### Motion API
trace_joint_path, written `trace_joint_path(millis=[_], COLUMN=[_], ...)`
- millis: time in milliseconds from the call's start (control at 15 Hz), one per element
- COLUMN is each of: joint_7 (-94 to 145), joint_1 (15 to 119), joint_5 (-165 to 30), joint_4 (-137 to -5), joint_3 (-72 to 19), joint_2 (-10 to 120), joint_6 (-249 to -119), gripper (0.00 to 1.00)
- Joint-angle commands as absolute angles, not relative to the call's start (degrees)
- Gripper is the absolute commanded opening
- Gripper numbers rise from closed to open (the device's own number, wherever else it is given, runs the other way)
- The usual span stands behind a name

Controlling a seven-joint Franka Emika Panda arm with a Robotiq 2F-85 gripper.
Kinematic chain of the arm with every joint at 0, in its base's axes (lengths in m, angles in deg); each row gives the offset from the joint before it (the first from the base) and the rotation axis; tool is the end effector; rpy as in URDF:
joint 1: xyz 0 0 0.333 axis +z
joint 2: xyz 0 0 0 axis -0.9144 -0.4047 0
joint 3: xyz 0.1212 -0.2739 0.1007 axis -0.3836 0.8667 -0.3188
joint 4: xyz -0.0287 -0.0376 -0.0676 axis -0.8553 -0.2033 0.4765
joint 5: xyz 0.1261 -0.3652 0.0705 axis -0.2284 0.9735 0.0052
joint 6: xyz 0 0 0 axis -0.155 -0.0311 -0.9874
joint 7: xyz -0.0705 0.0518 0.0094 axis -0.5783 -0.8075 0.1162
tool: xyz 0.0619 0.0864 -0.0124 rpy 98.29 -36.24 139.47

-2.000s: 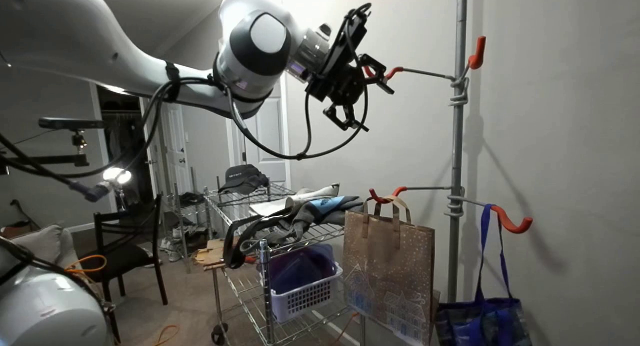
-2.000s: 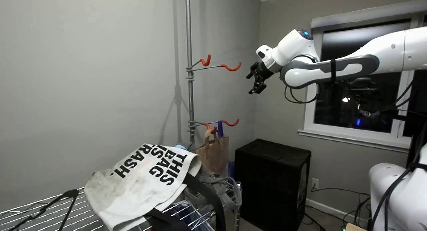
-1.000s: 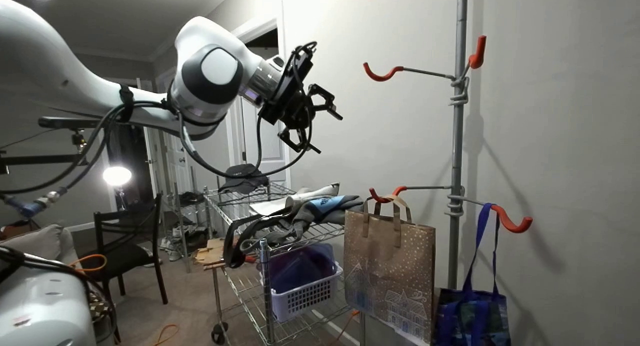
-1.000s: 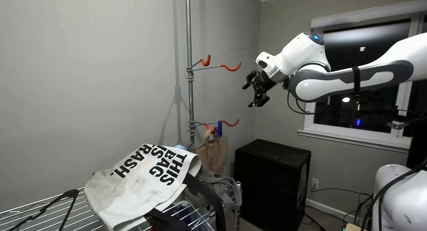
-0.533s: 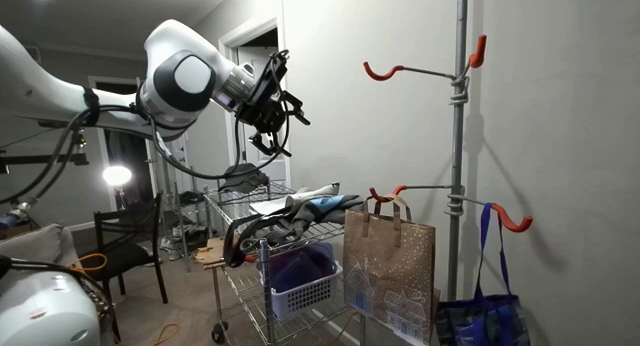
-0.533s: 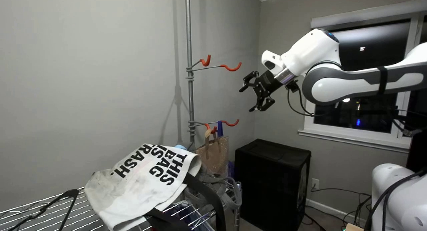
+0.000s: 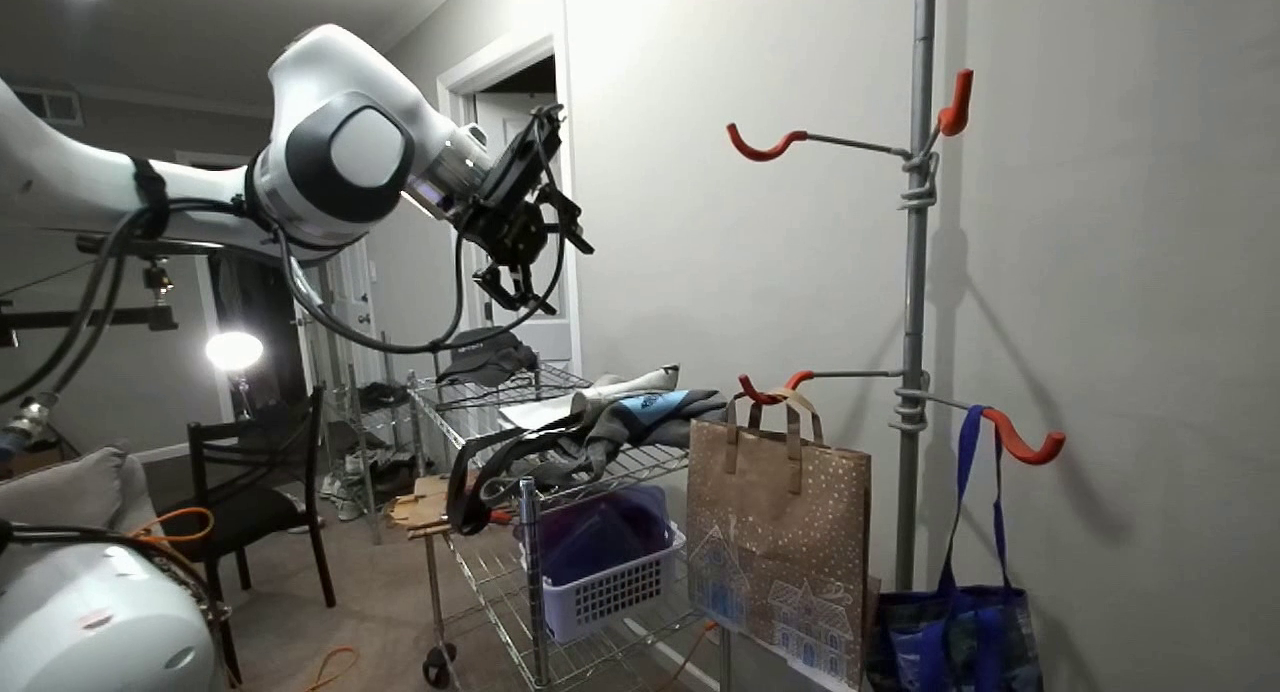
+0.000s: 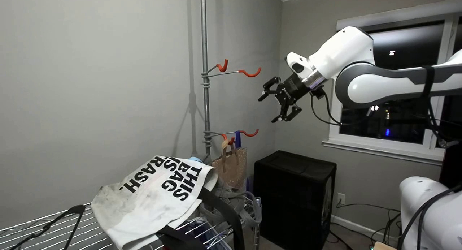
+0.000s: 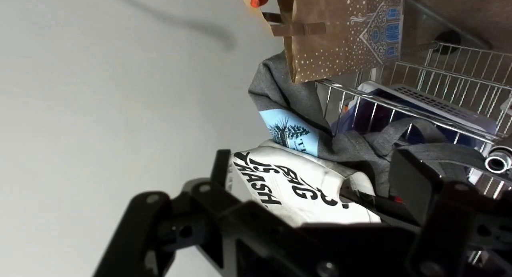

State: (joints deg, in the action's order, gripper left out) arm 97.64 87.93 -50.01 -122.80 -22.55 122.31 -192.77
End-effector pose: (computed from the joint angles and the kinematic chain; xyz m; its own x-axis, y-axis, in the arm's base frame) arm 0.3293 0.0688 0.6507 -0.0673 0.9964 0.0511 0.6277 0.0025 0.7785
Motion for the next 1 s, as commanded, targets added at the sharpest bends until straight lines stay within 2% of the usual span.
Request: trace_joint_path(millis=[0, 267, 667, 933], joint_7=[99.19, 99.19, 98.19, 97.78], joint_1=[86.29, 86.29, 95.89, 98.78], joint_5=[-52.17, -52.17, -59.32, -62.32], joint_4=[-122.82, -122.82, -118.62, -115.03], joint_3=[-23.77, -23.76, -32.44, -37.64], joint_2=[122.12, 122.12, 113.32, 105.65], joint_6=[-193.09, -193.09, -192.23, -190.97], gripper=[1.00, 1.00, 1.00, 1.00])
